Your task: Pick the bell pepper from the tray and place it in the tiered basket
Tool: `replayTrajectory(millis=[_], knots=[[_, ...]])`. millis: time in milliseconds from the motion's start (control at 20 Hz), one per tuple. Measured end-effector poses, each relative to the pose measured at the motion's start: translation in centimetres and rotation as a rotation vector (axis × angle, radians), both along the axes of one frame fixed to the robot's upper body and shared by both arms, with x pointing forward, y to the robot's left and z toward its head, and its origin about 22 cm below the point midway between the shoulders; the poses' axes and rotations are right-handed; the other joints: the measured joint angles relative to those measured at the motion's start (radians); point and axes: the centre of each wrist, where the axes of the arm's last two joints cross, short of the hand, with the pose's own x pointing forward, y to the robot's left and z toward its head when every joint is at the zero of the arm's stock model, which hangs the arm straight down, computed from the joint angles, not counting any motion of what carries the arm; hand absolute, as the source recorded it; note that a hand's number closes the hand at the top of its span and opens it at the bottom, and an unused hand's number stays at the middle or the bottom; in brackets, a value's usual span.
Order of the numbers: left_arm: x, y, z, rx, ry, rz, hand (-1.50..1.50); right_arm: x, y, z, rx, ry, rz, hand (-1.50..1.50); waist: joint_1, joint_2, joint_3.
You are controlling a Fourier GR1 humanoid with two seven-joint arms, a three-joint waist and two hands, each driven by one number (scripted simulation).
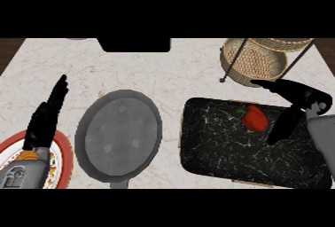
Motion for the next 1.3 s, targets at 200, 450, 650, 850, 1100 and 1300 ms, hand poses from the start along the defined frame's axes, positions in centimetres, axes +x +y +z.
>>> replayTrajectory(millis=[200,450,650,850,1100,1300], knots=[[0.1,0.8,0.0,-0.001,0.001,0.001,0.00,0.0,0.2,-1.0,0.005,0.016,0.008,-1.50,-0.001,0.000,0.000],[-0.7,0.1,0.1,-0.005,0.002,0.002,0.00,0.8,1.2,-2.5,0.016,0.042,0.021,-1.50,0.002,0.000,0.000],[0.0,-0.2,0.1,-0.003,-0.002,0.004,0.00,1.1,1.2,-3.7,0.019,0.072,0.025,1.50,0.000,0.000,0.000],[0.0,0.1,0.4,-0.001,-0.004,0.009,0.00,0.5,2.5,-4.6,0.004,0.113,0.110,1.50,-0.002,-0.002,-0.003],[-0.2,0.2,0.0,-0.001,-0.001,0.008,0.00,0.6,2.9,-4.7,-0.037,0.056,0.209,1.50,0.001,-0.001,-0.001],[-0.4,0.0,0.1,-0.002,-0.002,0.008,0.00,0.1,2.6,-4.9,0.032,0.061,0.174,1.50,-0.002,-0.001,-0.001]])
